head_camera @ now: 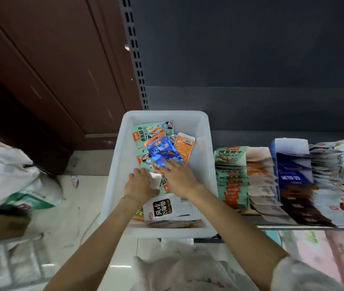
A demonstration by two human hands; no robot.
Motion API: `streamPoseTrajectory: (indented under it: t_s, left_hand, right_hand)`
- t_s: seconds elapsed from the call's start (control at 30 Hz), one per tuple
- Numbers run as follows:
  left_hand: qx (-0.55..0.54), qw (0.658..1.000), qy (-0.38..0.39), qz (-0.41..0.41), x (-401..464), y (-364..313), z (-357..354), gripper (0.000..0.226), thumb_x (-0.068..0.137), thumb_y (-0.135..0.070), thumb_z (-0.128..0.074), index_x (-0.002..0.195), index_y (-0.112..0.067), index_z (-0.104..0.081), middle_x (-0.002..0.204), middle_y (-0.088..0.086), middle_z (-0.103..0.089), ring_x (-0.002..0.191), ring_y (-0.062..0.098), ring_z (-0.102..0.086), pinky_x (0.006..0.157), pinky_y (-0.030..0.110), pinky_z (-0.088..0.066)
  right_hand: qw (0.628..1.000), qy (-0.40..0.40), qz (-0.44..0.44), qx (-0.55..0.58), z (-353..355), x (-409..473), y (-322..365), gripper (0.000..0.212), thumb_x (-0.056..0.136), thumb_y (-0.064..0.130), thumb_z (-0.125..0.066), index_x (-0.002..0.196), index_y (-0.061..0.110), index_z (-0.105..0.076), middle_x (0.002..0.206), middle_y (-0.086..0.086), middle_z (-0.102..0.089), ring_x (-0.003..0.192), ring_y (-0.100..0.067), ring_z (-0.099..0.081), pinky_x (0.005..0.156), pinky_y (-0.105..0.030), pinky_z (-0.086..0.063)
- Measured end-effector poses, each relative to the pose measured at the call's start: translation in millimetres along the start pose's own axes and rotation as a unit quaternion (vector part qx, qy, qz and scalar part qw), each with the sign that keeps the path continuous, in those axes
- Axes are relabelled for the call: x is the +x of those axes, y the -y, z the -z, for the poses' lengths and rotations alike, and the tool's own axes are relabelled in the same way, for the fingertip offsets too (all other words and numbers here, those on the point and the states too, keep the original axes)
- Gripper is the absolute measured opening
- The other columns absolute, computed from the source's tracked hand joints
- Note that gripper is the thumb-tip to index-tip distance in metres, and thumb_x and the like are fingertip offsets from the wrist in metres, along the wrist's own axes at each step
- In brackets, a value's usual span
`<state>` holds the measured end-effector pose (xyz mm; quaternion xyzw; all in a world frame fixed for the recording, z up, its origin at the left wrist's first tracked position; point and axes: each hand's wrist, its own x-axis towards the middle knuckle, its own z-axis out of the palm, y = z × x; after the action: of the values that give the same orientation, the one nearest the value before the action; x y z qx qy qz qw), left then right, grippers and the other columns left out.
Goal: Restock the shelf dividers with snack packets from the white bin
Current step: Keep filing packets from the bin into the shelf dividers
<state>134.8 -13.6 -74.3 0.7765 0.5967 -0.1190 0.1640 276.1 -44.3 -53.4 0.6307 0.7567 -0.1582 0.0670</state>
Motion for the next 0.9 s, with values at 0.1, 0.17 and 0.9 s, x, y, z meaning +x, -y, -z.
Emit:
streamPoseTrajectory:
  t_s: [0.1, 0.17, 0.9]
  left_hand:
    - [-0.003, 1.000, -0.012, -0.023, 6, 2, -4, 0.074, 0.078, -0.045, -0.068, 0.131, -0.007, -0.033, 0.124, 0.011, -0.043, 0.114, 0.026, -0.043, 0.097, 0.032, -0.036]
    - [-0.047, 0.996, -0.050, -0.056, 5, 4, 0, 0.057, 0.084, -0.026, -0.065, 0.131, -0.012, -0.037, 0.124, 0.011, -0.049, 0.114, 0.026, -0.045, 0.095, 0.032, -0.038]
    - [-0.216, 0.726, -0.345, -0.554, -24, -192, 116, 0.018, 0.089, -0.026, -0.061, 0.103, -0.021, -0.072, 0.095, -0.006, -0.070, 0.081, 0.011, -0.061, 0.072, 0.027, -0.038]
  right_hand:
    - [0.998, 0.045, -0.036, -0.009, -14, 10, 2, 0.058, 0.095, 0.015, -0.046, 0.148, 0.012, -0.024, 0.156, -0.009, -0.015, 0.144, -0.028, -0.010, 0.115, -0.047, -0.014]
    - [0.998, 0.037, -0.044, 0.022, -15, 8, 1, 0.054, 0.095, 0.019, -0.047, 0.146, 0.013, -0.029, 0.154, -0.010, -0.022, 0.142, -0.029, -0.018, 0.114, -0.046, -0.019]
    - [0.792, -0.557, -0.152, 0.201, 115, -217, -106, 0.019, 0.097, 0.014, -0.049, 0.103, 0.007, -0.065, 0.101, 0.005, -0.065, 0.092, -0.002, -0.059, 0.080, -0.009, -0.042]
